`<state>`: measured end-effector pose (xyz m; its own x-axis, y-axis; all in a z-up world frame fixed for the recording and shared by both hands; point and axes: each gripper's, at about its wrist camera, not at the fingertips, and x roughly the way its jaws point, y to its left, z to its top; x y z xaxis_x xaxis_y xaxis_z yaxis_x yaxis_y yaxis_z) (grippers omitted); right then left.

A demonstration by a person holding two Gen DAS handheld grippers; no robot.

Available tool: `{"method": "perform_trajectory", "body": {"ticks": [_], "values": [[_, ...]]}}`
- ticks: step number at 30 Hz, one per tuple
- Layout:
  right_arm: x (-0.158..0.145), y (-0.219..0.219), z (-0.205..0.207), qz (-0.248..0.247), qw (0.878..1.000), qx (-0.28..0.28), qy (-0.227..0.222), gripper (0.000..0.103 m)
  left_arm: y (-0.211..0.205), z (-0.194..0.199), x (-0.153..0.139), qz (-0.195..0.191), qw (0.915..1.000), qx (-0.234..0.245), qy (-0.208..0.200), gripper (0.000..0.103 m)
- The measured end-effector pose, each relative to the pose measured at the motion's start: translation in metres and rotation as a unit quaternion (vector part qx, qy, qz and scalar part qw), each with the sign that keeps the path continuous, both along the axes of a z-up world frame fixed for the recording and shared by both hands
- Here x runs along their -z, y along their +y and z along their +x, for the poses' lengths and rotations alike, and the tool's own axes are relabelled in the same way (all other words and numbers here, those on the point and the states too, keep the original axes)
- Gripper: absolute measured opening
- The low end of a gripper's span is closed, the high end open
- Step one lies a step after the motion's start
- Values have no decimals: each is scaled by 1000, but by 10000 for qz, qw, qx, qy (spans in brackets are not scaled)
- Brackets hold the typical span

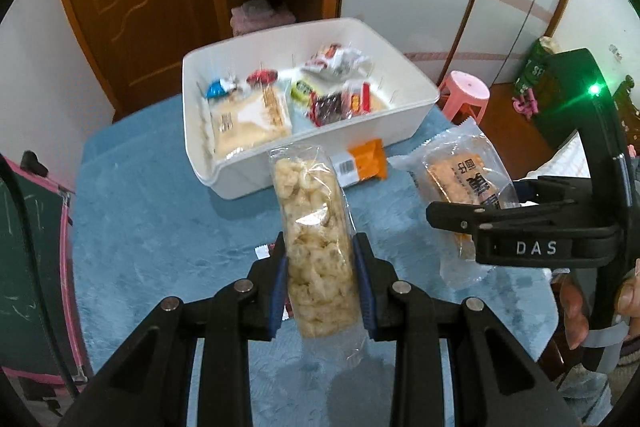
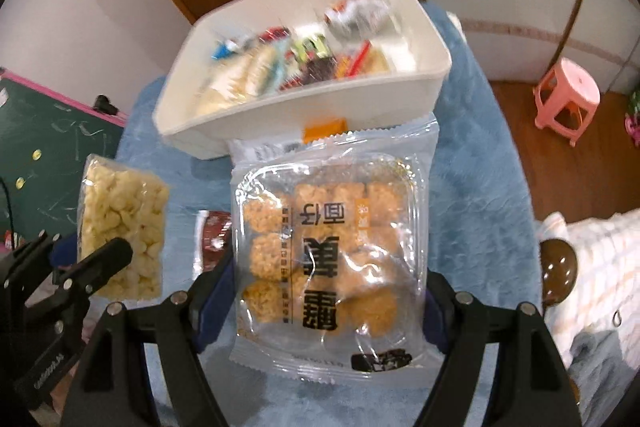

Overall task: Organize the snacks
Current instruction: 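Carry the puffed-snack bag and cracker bag into the white bin, open both tools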

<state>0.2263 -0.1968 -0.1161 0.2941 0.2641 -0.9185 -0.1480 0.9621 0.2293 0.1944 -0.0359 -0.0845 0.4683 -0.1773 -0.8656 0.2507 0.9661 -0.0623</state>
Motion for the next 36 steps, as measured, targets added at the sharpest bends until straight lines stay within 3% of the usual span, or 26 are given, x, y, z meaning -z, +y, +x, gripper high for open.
{"method": "perform_trajectory", "body": {"ticks": [11,20,29,36], "values": [[-76,11,-27,286,9961,-476,-687,78,1,-20,-61,157,9985,147,-501,29],[-134,11,-31,222,9886,-608,-1359,78,21,-7,-109,240,9960,-159,-846,29],[-222,11,2,206,9717,-344,-2328,79,28,27,-186,384,9854,-382,-1615,29],[-252,15,49,284,9636,-79,-2658,79,26,74,-219,577,9773,-523,-1968,29]]}}
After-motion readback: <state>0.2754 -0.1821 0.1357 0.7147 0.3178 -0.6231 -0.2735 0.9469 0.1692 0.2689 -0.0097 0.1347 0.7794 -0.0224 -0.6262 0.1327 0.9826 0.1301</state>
